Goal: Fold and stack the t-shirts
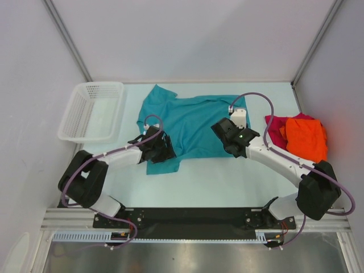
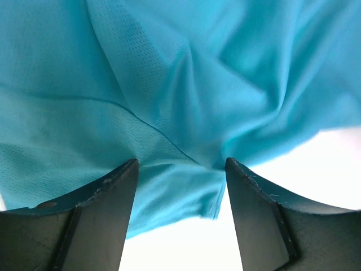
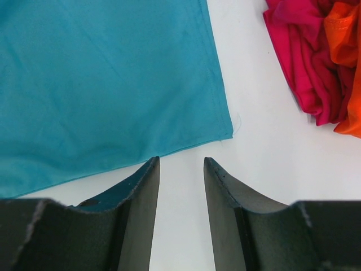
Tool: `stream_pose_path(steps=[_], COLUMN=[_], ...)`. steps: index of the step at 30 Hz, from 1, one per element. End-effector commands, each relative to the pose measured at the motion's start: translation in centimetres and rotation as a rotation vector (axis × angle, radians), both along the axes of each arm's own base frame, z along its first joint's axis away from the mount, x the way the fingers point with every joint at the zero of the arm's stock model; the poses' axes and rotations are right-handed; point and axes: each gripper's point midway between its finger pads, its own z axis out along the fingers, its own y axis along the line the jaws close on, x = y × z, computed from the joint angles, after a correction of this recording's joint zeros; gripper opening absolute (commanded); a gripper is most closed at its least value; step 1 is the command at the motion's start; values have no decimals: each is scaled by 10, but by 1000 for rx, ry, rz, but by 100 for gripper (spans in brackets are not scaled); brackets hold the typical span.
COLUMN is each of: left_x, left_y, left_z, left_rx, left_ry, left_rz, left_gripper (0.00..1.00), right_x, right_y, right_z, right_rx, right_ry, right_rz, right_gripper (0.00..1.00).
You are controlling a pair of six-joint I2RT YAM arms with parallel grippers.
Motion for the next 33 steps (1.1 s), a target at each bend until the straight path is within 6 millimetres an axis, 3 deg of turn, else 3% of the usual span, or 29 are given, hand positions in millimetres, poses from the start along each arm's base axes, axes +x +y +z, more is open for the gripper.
stream_pose_path(steps=[1, 9, 13, 18, 33], left_x=[-78, -113, -117, -114, -142], left_y=[31, 53, 58, 53, 65], left_z=[-26, -13, -16, -15, -11], left_rx=[66, 46, 58, 51, 4], left_ry=[223, 215, 210, 222, 251], left_rz=[15, 56, 71, 62, 114], left_gripper=[71, 71, 72, 71, 73], right_x=[9, 10, 10, 12, 14], right_y=[9, 14, 11, 4, -15], right_z=[2, -3, -14, -45, -77], right_rx=[26, 35, 31, 62, -8], right_ry=[-20, -11, 11, 77, 148], right_rz=[11, 28, 16, -11, -71], right_gripper=[42, 42, 43, 43, 44])
